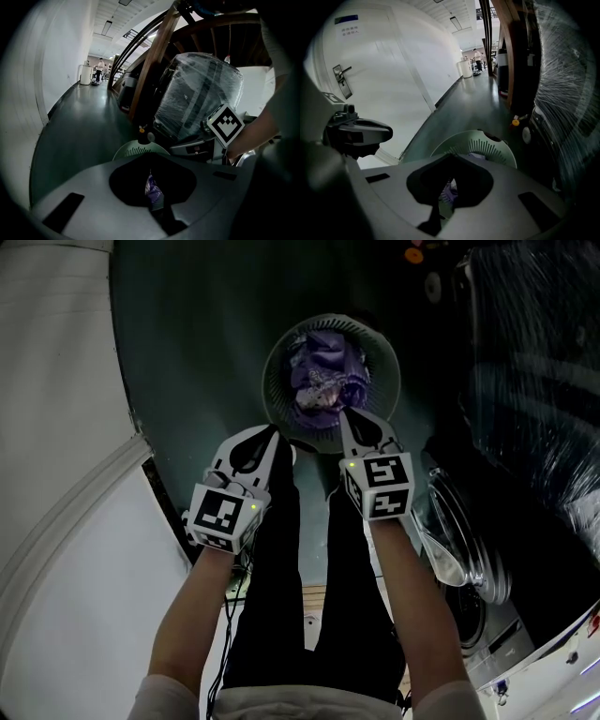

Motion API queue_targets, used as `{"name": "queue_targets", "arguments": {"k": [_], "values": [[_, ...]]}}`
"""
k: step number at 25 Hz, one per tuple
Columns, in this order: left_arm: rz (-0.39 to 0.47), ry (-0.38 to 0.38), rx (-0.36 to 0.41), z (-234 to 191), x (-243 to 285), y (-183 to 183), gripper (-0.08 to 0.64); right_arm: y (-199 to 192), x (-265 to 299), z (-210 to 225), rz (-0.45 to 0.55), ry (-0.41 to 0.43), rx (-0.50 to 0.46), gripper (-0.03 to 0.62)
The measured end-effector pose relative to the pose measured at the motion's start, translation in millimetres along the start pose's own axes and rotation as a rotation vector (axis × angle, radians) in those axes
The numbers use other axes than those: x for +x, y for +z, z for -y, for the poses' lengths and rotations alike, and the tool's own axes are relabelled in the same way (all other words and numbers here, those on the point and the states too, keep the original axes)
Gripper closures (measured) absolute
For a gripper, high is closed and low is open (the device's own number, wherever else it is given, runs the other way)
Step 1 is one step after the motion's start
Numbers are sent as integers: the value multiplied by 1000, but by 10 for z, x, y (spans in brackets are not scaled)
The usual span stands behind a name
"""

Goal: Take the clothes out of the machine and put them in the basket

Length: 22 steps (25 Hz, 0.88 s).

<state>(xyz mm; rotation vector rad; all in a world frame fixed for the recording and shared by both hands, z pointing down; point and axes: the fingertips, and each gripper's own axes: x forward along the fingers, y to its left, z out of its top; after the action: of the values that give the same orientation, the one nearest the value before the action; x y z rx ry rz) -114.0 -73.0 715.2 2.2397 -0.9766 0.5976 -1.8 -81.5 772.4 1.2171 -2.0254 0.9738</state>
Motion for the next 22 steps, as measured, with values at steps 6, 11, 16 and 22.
{"name": "queue_targets", "arguments": {"k": [6, 11, 16, 22], "values": [[30, -7, 29, 136, -156, 303, 538, 327, -308, -111, 53, 0, -19, 584], [80, -23, 33, 347, -386, 683, 538, 655, -744, -286, 113, 13, -33, 584], [103, -37, 73, 505, -630, 1021, 538, 972, -1224, -453, 175, 9, -33, 584], [125, -61, 101, 761, -1113, 1366, 538, 1348, -1889, -688, 253, 14, -39, 584]]}}
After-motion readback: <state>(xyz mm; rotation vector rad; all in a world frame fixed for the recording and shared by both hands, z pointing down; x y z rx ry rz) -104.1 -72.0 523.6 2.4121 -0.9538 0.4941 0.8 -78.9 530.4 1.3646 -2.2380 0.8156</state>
